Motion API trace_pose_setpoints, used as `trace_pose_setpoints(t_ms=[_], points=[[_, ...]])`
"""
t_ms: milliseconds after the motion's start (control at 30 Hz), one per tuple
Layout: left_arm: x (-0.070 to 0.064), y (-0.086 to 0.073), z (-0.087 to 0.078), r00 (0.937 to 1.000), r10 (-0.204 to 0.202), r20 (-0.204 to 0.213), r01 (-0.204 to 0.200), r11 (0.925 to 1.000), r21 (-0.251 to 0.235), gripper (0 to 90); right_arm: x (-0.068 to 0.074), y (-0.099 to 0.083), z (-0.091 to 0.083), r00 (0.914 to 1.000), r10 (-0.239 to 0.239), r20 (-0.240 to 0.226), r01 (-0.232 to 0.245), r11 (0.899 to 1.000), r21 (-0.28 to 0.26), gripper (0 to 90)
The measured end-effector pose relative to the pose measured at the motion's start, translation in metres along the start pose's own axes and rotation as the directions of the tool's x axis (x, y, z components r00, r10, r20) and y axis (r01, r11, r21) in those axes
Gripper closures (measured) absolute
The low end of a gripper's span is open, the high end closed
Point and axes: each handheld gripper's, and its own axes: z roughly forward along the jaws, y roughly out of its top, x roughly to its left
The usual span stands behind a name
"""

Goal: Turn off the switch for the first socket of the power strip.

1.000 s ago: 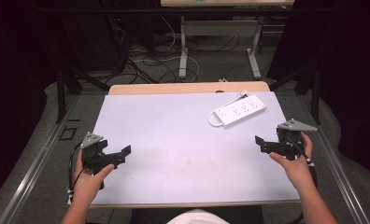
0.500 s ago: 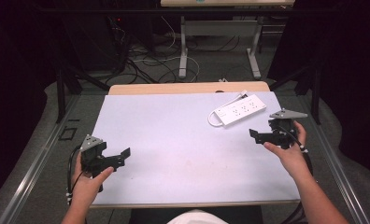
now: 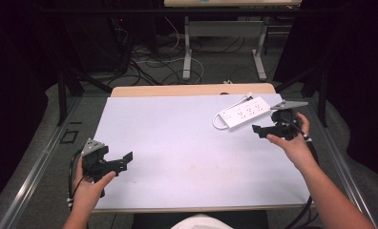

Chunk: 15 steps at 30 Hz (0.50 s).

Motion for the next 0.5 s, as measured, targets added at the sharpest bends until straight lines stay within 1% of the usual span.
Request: trace_pose_setpoints(t_ms=[67,167,200,300,500], points=[[0.0,0.0,0.0,1.0,0.0,0.001,0.0,1.0,0.003,1.1,0.0,0.005,0.001,1.0,-0.006,-0.005,0.006,1.0,0.008,16.2],[0.0,0.0,-0.001,1.0,0.0,0.001,0.0,1.0,0.003,1.1,0.0,0.011,0.004,0.9998,-0.019,0.004,0.019,1.0,0.02,16.5],[0.0,0.0,-0.001,1.0,0.0,0.001,0.0,1.0,0.003,1.1,0.0,0.014,0.004,0.9995,-0.03,0.004,0.03,0.999,0.024,16.6],[0.001,0.0,-0.001,1.0,-0.003,-0.001,0.003,1.0,0.001,1.1,-0.001,0.021,0.007,0.9992,-0.04,0.002,0.04,0.999,0.034,16.8],[0.001,-0.001,-0.001,1.0,-0.003,0.0,0.003,1.0,0.0,1.1,-0.004,0.034,0.014,0.9987,-0.05,0.011,0.05,0.997,0.051,22.9]])
